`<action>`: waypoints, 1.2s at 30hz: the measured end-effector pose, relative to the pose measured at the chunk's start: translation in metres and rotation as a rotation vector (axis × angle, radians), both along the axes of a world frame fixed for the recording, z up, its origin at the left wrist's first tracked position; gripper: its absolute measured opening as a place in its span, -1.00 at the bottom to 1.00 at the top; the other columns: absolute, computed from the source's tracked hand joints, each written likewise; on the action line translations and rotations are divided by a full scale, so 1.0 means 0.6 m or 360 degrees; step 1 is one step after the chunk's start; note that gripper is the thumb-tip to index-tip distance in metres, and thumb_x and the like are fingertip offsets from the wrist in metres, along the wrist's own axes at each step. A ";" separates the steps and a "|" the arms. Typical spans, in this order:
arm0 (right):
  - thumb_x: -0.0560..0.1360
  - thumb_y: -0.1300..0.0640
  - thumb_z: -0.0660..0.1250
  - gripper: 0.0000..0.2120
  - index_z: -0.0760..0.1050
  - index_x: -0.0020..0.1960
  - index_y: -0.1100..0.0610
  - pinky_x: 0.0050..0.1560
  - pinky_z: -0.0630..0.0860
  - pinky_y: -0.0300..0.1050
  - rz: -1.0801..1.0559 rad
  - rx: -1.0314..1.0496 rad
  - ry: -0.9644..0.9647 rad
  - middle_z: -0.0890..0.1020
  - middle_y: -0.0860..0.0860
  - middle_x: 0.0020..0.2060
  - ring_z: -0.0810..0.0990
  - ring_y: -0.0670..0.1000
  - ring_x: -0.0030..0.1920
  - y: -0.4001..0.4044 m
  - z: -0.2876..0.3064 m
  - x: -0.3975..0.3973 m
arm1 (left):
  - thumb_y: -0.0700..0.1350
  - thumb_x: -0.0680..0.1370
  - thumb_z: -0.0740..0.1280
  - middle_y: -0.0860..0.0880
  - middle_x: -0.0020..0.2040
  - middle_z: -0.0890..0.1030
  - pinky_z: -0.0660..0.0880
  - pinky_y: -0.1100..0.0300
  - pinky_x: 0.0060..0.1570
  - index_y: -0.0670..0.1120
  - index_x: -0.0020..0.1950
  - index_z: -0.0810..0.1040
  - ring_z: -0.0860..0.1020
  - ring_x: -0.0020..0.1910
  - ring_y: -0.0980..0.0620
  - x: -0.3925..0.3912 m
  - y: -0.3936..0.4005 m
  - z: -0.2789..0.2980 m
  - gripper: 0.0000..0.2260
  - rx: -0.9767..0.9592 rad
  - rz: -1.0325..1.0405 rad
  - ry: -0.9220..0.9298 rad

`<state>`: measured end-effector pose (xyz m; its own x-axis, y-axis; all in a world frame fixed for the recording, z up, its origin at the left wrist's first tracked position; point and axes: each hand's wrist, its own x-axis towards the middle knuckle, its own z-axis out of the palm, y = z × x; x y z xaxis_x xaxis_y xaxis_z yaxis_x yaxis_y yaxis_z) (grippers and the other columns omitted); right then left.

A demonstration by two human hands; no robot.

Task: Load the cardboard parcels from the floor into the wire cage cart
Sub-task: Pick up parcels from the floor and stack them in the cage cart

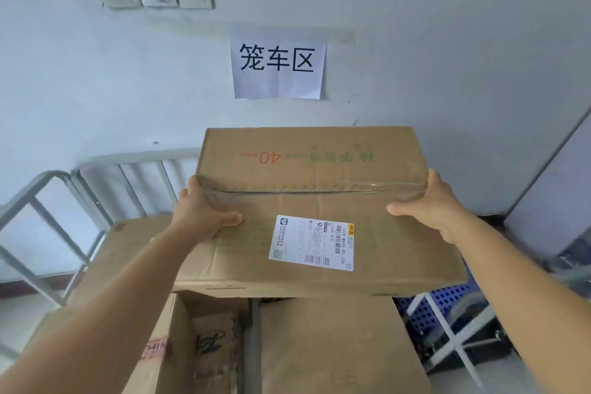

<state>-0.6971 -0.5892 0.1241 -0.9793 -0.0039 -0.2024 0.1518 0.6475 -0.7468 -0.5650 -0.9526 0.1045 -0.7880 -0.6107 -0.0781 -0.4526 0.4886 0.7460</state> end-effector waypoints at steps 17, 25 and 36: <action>0.29 0.12 0.61 0.04 0.02 0.55 0.08 0.37 0.30 0.11 0.0053 0.0115 -0.0342 0.23 0.12 0.48 0.29 0.17 0.43 -0.047 -0.173 -0.178 | 0.00 0.25 0.62 -0.10 0.46 0.21 0.34 -0.15 0.34 -0.03 0.58 -0.07 0.29 0.41 -0.20 -0.148 -0.025 -0.183 0.12 0.0168 0.0058 -0.0362; 0.32 0.08 0.60 0.19 -0.23 0.60 0.04 0.48 0.15 0.12 0.0115 0.0184 -0.0494 -0.02 0.07 0.58 0.08 0.13 0.55 -0.060 -0.267 -0.326 | -0.02 0.26 0.62 -0.11 0.47 0.19 0.32 -0.16 0.37 -0.02 0.58 -0.10 0.27 0.42 -0.20 -0.273 -0.023 -0.278 0.13 0.0238 0.0117 -0.0490; 0.32 0.12 0.60 0.18 -0.21 0.60 0.05 0.47 0.17 0.09 0.0172 0.0184 -0.0547 0.01 0.08 0.57 0.11 0.12 0.54 -0.077 -0.408 -0.491 | -0.07 0.31 0.60 -0.09 0.48 0.18 0.35 -0.14 0.35 -0.01 0.58 -0.10 0.27 0.42 -0.16 -0.419 -0.031 -0.406 0.08 0.0280 0.0160 -0.0563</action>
<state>-0.9916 -0.6352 -0.1204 -0.8494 -0.0615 -0.5242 0.3069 0.7506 -0.5852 -0.8161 -0.9714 -0.1393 -0.6308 -0.6365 -0.4437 -0.7353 0.3079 0.6038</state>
